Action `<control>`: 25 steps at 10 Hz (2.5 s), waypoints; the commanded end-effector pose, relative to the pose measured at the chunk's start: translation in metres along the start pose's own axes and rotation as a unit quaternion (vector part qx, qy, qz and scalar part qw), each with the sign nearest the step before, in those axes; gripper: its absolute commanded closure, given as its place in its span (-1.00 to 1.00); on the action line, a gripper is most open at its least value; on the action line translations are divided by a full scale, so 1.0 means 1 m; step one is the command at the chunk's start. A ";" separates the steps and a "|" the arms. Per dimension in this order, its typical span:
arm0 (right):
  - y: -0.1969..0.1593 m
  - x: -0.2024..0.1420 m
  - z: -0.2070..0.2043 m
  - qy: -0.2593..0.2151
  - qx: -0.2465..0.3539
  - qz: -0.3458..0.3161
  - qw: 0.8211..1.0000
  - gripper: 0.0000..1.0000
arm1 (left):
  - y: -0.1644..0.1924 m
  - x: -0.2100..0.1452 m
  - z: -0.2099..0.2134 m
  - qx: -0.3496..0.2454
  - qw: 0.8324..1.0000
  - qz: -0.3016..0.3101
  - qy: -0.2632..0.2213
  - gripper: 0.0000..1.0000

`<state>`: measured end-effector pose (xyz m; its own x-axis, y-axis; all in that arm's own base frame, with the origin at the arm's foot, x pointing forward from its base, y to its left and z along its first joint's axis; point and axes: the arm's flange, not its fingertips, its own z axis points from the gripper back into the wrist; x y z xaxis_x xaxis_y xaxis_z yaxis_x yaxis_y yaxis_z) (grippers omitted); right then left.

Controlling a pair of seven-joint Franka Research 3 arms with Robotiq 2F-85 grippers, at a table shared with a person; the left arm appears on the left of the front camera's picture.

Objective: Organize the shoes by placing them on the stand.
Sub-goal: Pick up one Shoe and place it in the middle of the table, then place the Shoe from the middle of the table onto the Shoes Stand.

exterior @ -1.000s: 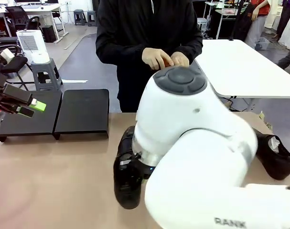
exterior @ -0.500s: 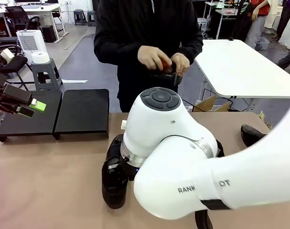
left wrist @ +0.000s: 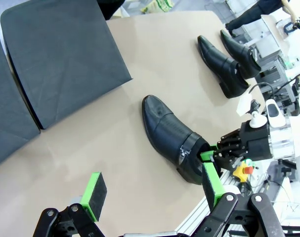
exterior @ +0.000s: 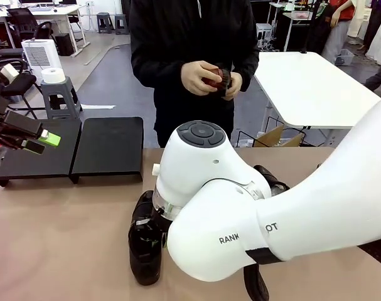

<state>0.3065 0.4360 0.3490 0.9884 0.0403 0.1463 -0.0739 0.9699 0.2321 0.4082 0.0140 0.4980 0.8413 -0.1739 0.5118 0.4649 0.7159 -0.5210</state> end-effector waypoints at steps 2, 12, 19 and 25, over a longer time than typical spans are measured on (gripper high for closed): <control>0.002 -0.002 0.015 -0.018 -0.005 -0.039 0.999 -1.00 | 0.001 0.001 0.000 -0.011 1.000 -0.005 -0.009 -1.00; -0.005 -0.002 0.031 -0.020 0.001 -0.041 0.999 -1.00 | 0.001 0.001 0.000 -0.011 1.000 -0.005 -0.009 -1.00; -0.077 -0.005 0.093 -0.015 -0.066 0.012 0.998 -1.00 | 0.001 0.001 0.000 -0.011 1.000 -0.005 -0.009 -1.00; -0.149 0.008 0.093 -0.010 -0.067 -0.101 0.993 -1.00 | -0.123 -0.038 -0.018 0.096 0.986 0.081 0.113 -1.00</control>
<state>0.3114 0.2756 0.4051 0.9828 -0.1164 0.1435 0.1038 0.9903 0.0924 0.3439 -0.0703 0.5184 0.9418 -0.1417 0.3049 0.2748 0.8469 -0.4552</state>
